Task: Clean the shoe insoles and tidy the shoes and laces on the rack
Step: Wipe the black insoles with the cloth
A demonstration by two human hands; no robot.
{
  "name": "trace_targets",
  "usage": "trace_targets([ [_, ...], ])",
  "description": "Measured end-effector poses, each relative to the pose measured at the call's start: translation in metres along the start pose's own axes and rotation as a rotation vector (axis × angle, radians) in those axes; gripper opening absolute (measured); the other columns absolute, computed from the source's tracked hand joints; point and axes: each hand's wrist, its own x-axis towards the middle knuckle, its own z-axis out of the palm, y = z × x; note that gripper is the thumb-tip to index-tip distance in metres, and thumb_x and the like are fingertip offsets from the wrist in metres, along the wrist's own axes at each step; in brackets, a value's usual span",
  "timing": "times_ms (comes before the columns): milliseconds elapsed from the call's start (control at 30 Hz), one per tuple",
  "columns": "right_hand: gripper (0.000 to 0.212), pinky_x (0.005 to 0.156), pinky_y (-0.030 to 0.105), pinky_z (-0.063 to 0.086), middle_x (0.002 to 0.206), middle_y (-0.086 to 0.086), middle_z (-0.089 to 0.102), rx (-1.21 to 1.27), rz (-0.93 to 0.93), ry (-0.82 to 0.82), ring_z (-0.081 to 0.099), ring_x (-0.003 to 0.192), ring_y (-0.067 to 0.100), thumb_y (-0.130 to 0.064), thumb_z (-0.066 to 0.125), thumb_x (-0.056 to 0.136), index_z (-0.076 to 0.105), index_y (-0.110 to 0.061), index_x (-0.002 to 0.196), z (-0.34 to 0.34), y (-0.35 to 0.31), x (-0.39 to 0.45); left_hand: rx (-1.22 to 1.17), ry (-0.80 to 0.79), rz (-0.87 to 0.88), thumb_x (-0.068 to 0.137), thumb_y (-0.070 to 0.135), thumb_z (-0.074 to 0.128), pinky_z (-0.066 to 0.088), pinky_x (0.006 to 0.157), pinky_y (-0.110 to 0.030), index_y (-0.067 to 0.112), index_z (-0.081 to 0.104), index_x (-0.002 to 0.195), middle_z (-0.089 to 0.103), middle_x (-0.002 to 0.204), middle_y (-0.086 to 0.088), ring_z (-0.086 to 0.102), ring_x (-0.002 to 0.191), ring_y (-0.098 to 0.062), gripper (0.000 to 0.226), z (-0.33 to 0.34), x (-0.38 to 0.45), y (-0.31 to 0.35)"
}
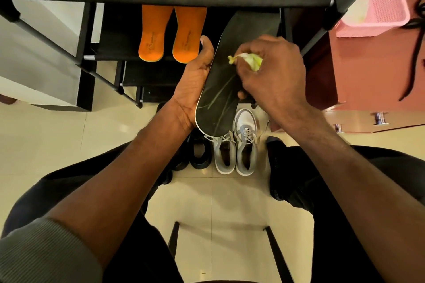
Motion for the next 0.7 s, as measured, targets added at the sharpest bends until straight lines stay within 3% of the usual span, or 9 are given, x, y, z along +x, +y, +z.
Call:
trace_targets([
  [67,0.015,0.079,0.043,0.057,0.099,-0.012,0.070,-0.032,0.047,0.002,0.063,0.101,0.018,-0.029,0.068,0.088,0.079,-0.028,0.099,-0.001,0.005,0.002,-0.062,-0.013,-0.037,0.106,0.051,0.042,0.049,0.107,-0.027,0.012,0.044,0.153,0.060,0.132,0.005,0.063,0.106,0.000,0.061,0.001,-0.003,0.000],
  [133,0.017,0.080,0.044,0.057,0.099,-0.008,0.069,-0.052,0.043,-0.016,0.062,0.101,0.020,-0.029,0.067,0.089,0.079,-0.026,0.101,-0.001,0.007,0.003,-0.068,-0.011,-0.061,0.105,0.050,0.046,0.050,0.108,-0.029,0.010,0.043,0.153,0.062,0.122,0.010,0.064,0.109,-0.002,0.063,0.003,-0.006,0.004],
  [267,0.016,0.080,0.043,0.056,0.094,-0.009,0.070,0.040,0.016,-0.061,0.063,0.097,0.018,-0.026,0.068,0.087,0.080,-0.021,0.096,0.007,-0.001,-0.001,-0.044,-0.017,-0.030,0.107,0.042,0.045,0.047,0.110,-0.026,0.003,0.038,0.155,0.060,0.117,0.013,0.063,0.108,0.000,0.062,0.003,-0.007,0.002],
  [367,0.010,0.087,0.042,0.054,0.087,-0.011,0.070,0.182,-0.070,-0.097,0.063,0.088,0.011,-0.023,0.072,0.088,0.080,-0.019,0.093,0.011,-0.011,-0.007,0.011,-0.025,-0.004,0.100,0.047,0.049,0.047,0.101,-0.019,-0.005,0.033,0.155,0.057,0.112,0.014,0.062,0.099,0.003,0.076,-0.002,-0.007,0.000],
  [533,0.015,0.085,0.041,0.055,0.097,-0.013,0.073,0.124,0.042,0.043,0.065,0.099,0.013,-0.030,0.070,0.089,0.081,-0.024,0.098,0.005,-0.003,0.004,-0.028,-0.096,-0.039,0.109,0.044,0.040,0.042,0.112,-0.023,0.007,0.038,0.155,0.057,0.118,0.017,0.060,0.107,0.004,0.060,0.003,-0.009,-0.002],
  [600,0.014,0.086,0.039,0.053,0.094,-0.012,0.074,0.143,0.005,0.023,0.065,0.095,0.013,-0.026,0.072,0.087,0.081,-0.022,0.096,0.003,-0.004,0.001,-0.059,-0.100,-0.054,0.109,0.043,0.039,0.047,0.108,-0.023,0.013,0.046,0.147,0.059,0.118,0.016,0.061,0.108,0.001,0.049,0.004,-0.010,-0.001],
  [700,0.011,0.079,0.038,0.051,0.089,-0.012,0.074,0.239,-0.163,-0.148,0.063,0.087,0.017,-0.022,0.075,0.085,0.082,-0.020,0.094,0.009,-0.019,-0.017,-0.092,-0.049,-0.125,0.107,0.038,0.038,0.056,0.082,-0.023,0.020,0.058,0.110,0.064,0.097,0.010,0.063,0.090,-0.007,0.027,-0.008,-0.009,-0.005],
])
